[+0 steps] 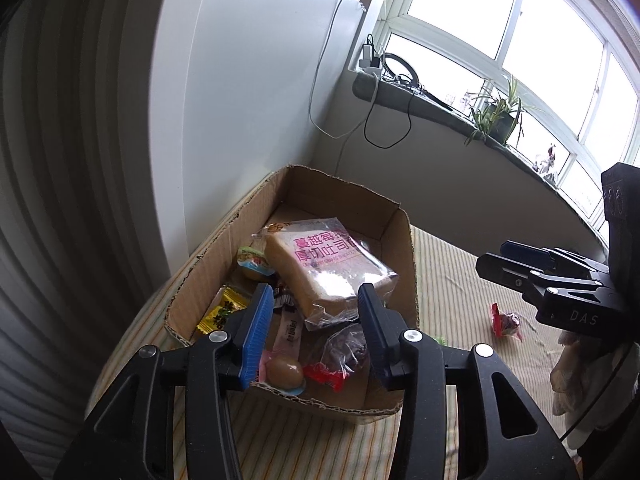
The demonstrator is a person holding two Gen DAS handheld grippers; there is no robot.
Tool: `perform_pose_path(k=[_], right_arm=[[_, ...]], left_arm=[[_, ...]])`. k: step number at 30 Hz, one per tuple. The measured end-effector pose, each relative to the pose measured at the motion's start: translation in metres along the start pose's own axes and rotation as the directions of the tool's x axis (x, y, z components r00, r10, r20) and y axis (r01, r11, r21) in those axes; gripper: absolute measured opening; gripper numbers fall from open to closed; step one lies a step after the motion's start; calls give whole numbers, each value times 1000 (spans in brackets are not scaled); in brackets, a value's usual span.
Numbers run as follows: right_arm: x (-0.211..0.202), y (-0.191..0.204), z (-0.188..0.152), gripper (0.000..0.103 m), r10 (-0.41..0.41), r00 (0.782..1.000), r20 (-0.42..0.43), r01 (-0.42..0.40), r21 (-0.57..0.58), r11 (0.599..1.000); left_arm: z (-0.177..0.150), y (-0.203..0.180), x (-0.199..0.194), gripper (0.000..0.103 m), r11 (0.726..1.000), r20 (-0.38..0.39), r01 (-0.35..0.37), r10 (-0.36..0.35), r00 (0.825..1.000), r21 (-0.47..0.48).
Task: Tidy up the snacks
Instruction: 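Withdraw the left gripper from the box toward the green candy packet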
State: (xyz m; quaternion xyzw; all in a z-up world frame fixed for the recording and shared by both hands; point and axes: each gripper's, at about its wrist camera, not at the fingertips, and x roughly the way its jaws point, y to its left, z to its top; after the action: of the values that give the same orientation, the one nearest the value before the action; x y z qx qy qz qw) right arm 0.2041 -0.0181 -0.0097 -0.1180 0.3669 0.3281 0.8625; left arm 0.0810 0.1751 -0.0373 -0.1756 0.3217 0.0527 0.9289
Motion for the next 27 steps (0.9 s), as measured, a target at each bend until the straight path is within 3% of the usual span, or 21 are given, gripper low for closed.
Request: perform_pose_path(k=[1,3,17,27], right_arm=[[-5,-7,-3,86,-6,1000,4,6,15,1000],[-17,-22,-9,93,-20,1000,22,20,44,999],[-69,-122,-59,93,-102,995,20,95,203,975],[-59,-153,-85,93,-26,999,-33,33,227,973]], left_arm=[[-1,-3,0,43,1000,-1,4,-4,1000,3],[-2,-10,-1,43,1000,-2,12,-12,1000,10],[-31,-79,-2,43,989,-73,128,-122,990,81],[-56,-113,17,43,980,-173,182,-166,971,78]])
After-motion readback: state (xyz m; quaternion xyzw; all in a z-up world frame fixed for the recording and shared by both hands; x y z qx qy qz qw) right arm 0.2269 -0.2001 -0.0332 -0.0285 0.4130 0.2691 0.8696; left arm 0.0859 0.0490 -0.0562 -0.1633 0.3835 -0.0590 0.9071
